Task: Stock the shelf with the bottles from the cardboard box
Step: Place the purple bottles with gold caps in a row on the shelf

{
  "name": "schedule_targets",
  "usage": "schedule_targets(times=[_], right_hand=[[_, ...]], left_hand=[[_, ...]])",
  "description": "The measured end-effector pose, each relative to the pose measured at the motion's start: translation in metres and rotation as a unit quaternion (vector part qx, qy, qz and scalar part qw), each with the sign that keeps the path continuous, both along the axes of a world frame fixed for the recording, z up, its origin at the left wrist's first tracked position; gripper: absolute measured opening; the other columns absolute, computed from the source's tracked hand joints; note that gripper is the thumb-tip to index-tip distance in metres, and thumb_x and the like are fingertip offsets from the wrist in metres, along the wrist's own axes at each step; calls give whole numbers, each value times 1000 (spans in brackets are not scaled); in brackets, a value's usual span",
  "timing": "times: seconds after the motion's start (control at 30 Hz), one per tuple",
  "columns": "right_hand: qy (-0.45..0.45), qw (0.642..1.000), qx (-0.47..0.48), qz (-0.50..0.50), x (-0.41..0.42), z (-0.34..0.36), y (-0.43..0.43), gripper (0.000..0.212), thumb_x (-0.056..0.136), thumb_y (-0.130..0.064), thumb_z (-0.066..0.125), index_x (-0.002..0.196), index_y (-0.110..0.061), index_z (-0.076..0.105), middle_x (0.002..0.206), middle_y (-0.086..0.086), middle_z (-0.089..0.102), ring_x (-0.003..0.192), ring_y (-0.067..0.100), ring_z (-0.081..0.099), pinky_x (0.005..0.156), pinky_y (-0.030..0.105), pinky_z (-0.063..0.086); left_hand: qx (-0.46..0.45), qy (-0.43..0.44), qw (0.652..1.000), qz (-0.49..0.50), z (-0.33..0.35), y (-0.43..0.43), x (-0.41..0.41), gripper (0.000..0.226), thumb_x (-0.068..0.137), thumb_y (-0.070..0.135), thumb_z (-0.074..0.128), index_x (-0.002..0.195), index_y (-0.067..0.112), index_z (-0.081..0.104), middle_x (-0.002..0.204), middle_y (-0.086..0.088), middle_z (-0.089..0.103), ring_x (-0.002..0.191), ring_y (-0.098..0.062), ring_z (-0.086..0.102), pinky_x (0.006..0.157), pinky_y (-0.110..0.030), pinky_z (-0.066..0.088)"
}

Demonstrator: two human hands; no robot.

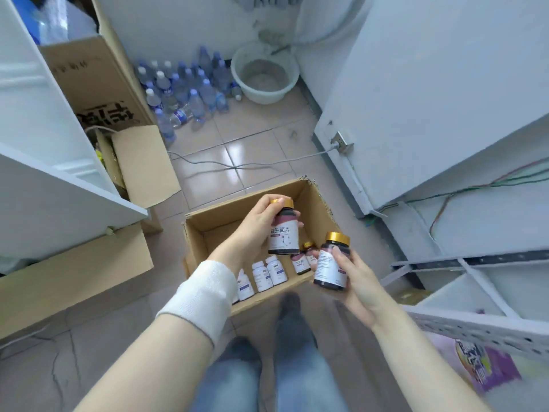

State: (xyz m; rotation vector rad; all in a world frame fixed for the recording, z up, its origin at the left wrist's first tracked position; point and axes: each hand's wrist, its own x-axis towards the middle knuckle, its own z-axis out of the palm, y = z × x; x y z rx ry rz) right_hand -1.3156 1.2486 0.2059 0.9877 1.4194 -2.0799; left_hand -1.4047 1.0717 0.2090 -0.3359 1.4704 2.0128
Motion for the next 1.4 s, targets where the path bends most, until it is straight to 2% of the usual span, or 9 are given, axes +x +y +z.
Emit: schedule_targets(times=[0.13,0.3,0.43,0.57,0.67,0.73,0.9,1.0,1.4], right_hand=[[35,997,-30,-58,57,48,-7,49,75,-20,58,123,-15,47,95,6,68,84,20,64,71,40,55],[104,987,20,-123,131,108,19,47,70,-12,59,117,-17,52,95,3,70,88,19,64,88,46,47],[169,967,80,-170,202,153,48,83,45,-39,90,118,-17,57,105,3,71,96,18,67,80,32,56],[203,941,143,-230,297,193,78,92,37,-48,90,115,-11,59,104,6,70,93,21,65,71,23,56],[229,917,182,-272,383,221,99,88,43,-45,90,118,-12,58,109,5,70,99,19,66,86,30,53],[241,901,203,-298,447,236,114,86,47,-39,89,121,-12,56,105,1,72,97,14,67,92,34,48],[274,846,249,-384,590,272,148,97,33,-50,90,116,-14,57,103,1,72,97,16,66,82,26,55],[284,819,273,-417,657,294,165,93,34,-51,90,115,-16,58,107,-1,71,105,22,63,89,33,52],[300,740,322,-509,842,355,293,91,26,-46,92,105,-10,64,105,9,71,97,20,68,92,35,51]], left_hand=[[44,27,997,-57,56,13,29,14,100,24,38,101,17,51,92,-11,65,79,-25,65,79,-41,53],[64,103,979,-161,127,61,79,17,99,27,40,110,21,51,94,-3,65,84,-17,63,75,-34,50],[76,167,950,-252,170,115,133,13,98,26,43,106,32,52,99,0,64,87,-11,63,71,-25,52],[92,209,913,-338,217,175,212,21,96,28,48,117,31,50,110,-3,64,95,-15,64,85,-33,54],[124,248,881,-383,256,218,292,24,97,22,47,121,20,49,100,1,67,86,-10,64,75,-22,55],[147,264,862,-407,275,244,351,17,96,23,48,113,21,52,99,-1,67,88,-16,65,79,-28,53],[180,289,818,-464,324,301,495,10,96,25,47,104,21,52,102,-7,67,96,-22,66,84,-36,53],[200,287,793,-499,353,330,563,20,97,23,45,115,13,48,97,-6,66,82,-15,70,77,-28,58],[238,360,729,-531,408,496,750,31,93,34,53,112,11,61,107,-4,68,100,-17,66,91,-35,51]])
